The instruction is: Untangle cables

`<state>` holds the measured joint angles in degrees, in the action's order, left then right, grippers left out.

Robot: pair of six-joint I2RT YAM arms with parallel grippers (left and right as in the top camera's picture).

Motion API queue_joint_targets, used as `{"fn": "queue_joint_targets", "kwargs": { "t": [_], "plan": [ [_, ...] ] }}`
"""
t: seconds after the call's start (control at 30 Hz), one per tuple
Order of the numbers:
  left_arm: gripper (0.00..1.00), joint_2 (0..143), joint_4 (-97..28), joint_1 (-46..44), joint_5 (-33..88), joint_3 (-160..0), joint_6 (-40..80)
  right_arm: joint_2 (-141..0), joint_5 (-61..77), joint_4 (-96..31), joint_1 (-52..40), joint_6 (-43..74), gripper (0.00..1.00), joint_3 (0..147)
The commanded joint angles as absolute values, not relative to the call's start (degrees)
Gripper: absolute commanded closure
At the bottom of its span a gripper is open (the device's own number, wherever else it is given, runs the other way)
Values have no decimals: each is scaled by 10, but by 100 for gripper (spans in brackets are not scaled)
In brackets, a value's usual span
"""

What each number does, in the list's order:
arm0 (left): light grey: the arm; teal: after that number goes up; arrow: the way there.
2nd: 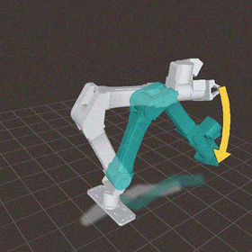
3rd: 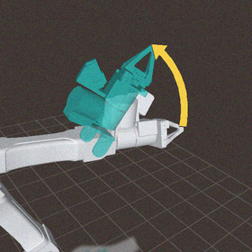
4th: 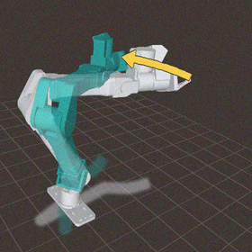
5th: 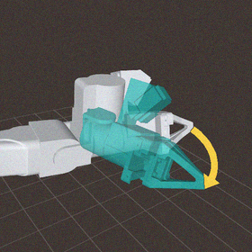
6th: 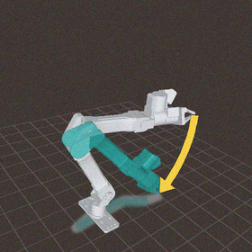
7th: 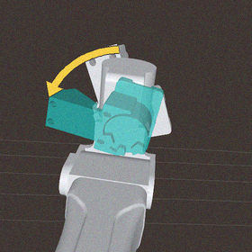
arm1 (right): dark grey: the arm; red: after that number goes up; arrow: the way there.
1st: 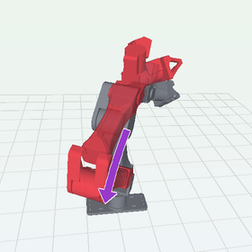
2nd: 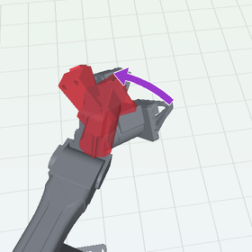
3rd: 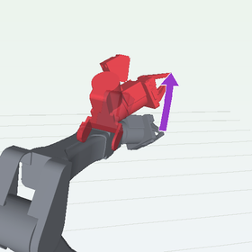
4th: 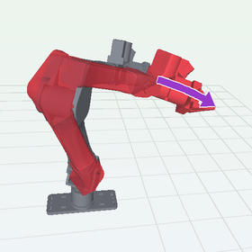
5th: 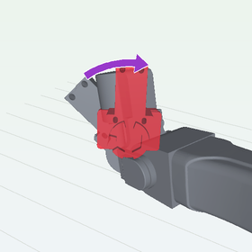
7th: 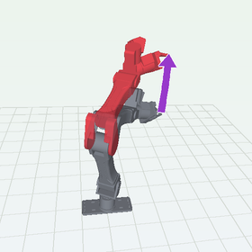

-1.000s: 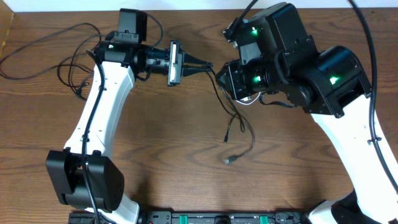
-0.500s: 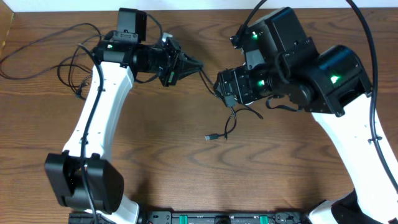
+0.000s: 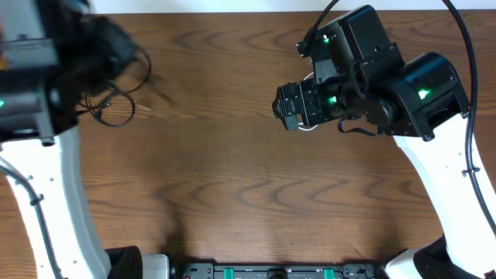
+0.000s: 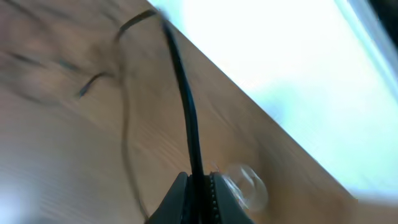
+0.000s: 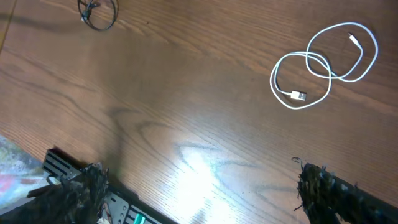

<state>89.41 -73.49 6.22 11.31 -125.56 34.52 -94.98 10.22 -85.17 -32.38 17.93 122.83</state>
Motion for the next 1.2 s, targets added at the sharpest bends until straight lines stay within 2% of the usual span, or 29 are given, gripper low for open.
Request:
{"fn": "queue_joint_targets", "kwargs": {
  "t": [0.0, 0.2, 0.33, 0.47, 0.67, 0.87, 1.03, 1.17],
  "plan": [
    [93, 906, -744, 121, -22, -1258, 301, -948, 98, -853, -322, 171, 3, 1228],
    [92, 906, -746, 197, -25, -1258, 314, -948, 97, -853, -322, 170, 1, 1228],
    [93, 907, -746, 233, -136, -1250, 333, -948, 98, -853, -322, 171, 1, 1228],
    [92, 920, -748, 247, -216, -1229, 333, -948, 98, -853, -322, 170, 1, 1228],
    [92, 964, -750, 248, -239, -1228, 330, -948, 97, -858, -323, 153, 1, 1228],
    [93, 1011, -741, 249, -354, -1228, 330, -948, 95, -864, -323, 140, 1, 1228],
    [93, 1059, -686, 251, -418, -1228, 230, -948, 94, -866, -323, 118, 1, 1228],
    [93, 1091, -652, 264, -457, -1228, 199, -948, 93, -868, -323, 114, 1, 1228]
  ]
}}
